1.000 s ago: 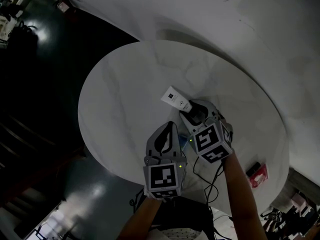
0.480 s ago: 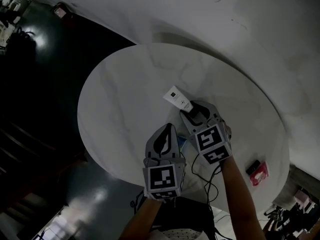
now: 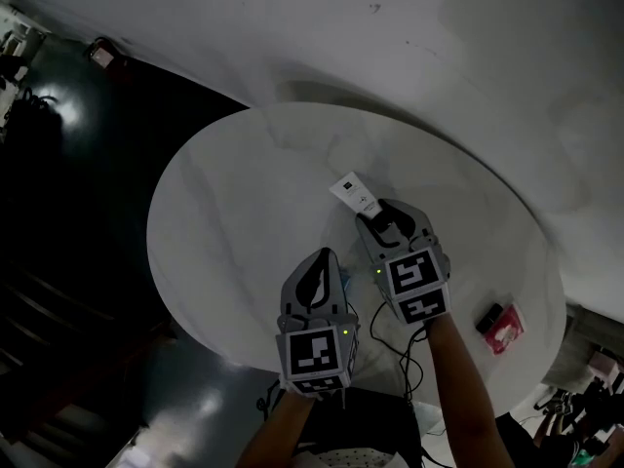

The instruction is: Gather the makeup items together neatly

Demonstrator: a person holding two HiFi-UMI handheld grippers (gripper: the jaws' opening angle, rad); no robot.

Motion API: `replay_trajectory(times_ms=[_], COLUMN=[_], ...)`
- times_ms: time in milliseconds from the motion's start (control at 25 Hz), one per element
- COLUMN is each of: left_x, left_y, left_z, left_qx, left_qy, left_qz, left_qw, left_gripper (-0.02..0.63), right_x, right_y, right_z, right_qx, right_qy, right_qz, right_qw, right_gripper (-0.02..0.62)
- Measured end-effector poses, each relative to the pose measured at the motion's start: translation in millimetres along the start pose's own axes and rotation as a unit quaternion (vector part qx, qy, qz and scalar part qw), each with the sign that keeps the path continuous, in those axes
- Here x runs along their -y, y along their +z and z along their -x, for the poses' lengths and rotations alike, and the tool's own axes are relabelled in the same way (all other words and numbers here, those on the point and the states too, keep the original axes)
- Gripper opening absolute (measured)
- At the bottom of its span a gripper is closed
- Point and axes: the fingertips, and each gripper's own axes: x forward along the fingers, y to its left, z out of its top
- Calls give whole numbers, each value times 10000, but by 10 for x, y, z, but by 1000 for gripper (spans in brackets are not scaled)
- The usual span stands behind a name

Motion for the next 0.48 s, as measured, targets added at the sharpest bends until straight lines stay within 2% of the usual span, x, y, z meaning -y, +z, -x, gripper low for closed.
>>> replay_trajectory(times_ms=[280, 480], left_x=[177, 273], left_y=[45, 67], left_z=[-10, -29], left_qx=[23, 22], left_qy=[-210, -330], left_qz=[-154, -260], left_qw=[9997, 9991], left_gripper=[34, 34], right_x=[357, 633], right_y=[-71, -173], right_z=[223, 360], right_qx=[162, 153], right_qy=[-649, -1264], right_qz=[-533, -1003], right_qw=[9963, 9868], right_gripper=[190, 190])
